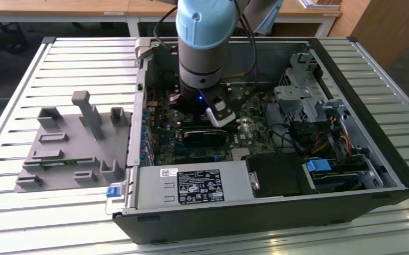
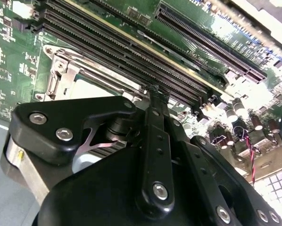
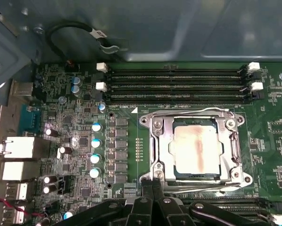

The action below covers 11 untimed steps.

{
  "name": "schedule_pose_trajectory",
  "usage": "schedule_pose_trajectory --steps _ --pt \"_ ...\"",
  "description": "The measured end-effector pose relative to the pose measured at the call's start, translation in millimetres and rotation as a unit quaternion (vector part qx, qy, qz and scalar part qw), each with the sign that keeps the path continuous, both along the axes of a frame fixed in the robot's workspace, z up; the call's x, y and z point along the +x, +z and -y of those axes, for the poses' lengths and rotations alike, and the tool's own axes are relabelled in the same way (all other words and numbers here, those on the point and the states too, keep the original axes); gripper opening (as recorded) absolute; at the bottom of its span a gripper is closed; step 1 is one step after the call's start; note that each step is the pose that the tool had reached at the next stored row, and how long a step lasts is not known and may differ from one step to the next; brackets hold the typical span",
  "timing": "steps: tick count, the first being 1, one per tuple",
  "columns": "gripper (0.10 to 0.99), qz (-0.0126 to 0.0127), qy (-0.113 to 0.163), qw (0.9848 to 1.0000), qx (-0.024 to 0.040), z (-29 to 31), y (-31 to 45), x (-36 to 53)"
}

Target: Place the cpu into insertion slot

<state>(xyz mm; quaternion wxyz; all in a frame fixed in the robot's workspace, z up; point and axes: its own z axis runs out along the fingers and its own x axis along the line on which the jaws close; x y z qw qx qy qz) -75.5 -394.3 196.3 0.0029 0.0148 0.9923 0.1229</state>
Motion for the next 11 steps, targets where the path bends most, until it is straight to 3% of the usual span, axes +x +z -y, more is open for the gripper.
schedule_pose_trajectory --steps 5,11 --pt "0.106 0.0 0.0 1.0 0.0097 0.0 -2.2 -1.2" --pt "0.106 -0.0001 0.0 0.9999 0.0144 -0.2 -6.1 -2.7"
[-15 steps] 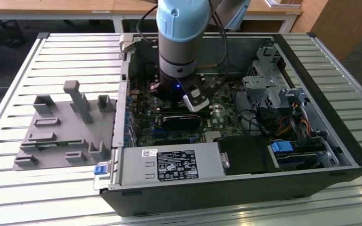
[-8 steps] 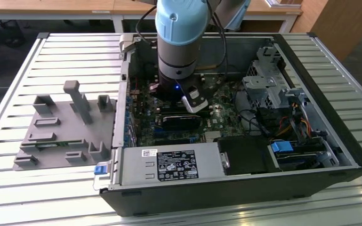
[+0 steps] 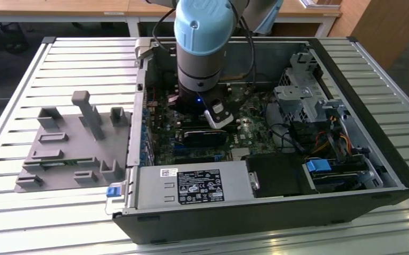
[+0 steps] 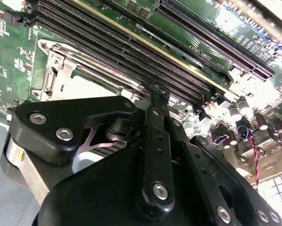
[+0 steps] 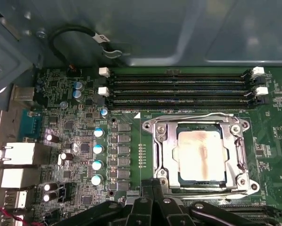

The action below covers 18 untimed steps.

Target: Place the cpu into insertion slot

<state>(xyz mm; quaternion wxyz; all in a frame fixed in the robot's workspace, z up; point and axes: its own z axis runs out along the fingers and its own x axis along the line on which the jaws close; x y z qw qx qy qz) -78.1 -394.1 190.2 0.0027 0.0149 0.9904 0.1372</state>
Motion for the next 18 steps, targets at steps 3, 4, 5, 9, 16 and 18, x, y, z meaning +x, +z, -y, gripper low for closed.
schedule_pose_trajectory --steps 3,4,5,9,16,18 --pt "0.106 -0.0001 0.0 1.0 0.0007 0.0 -0.9 -0.4" --pt "0.106 0.0 0.0 1.0 0.0008 0.0 -0.9 -0.4" --pt "0.106 0.0001 0.0 1.0 0.001 -0.1 -0.6 -0.4" --pt "0.106 0.0 0.0 1.0 0.0009 -0.1 5.4 -0.5" --pt "0.106 0.0 0.0 1.0 0.0009 -0.1 18.7 -0.5" --pt "0.106 0.0 0.0 1.0 0.0009 0.0 21.2 -0.5"
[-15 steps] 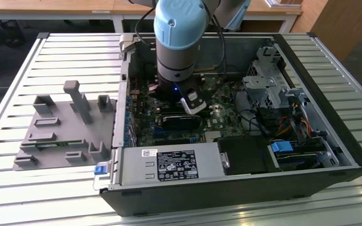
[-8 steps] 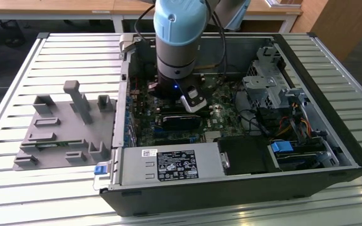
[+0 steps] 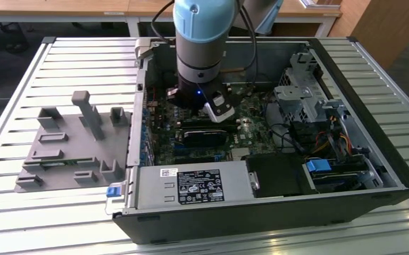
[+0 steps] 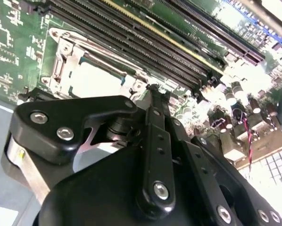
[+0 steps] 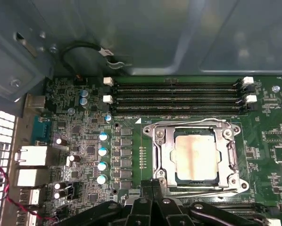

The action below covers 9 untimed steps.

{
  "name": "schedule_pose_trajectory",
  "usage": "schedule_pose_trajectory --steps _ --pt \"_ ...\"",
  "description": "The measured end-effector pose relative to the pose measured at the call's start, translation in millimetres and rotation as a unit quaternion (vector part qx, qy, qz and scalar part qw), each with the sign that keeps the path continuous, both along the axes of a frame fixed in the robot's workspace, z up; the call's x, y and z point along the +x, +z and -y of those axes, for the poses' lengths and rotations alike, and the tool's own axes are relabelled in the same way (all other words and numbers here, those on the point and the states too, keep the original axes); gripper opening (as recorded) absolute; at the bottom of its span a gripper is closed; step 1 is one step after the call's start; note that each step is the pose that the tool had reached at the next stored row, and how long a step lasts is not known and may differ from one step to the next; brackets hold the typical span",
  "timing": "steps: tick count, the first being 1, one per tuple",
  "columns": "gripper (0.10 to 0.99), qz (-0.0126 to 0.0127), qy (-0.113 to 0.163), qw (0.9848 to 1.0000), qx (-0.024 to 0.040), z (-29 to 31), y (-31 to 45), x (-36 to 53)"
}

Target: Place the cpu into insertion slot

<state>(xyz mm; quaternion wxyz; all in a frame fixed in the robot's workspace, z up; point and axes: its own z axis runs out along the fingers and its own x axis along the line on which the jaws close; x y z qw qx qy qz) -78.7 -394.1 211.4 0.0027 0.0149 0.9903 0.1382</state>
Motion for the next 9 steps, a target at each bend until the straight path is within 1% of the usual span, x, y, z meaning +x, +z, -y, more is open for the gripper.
schedule_pose_trajectory --steps 2,3,9 --pt "0.106 0.0 0.0 1.0 0.0 0.0 2.4 0.0" --pt "0.106 0.0 0.0 1.0 -0.0001 0.0 5.7 0.0" --pt "0.106 0.0 0.0 1.0 0.0 0.0 6.5 0.0"
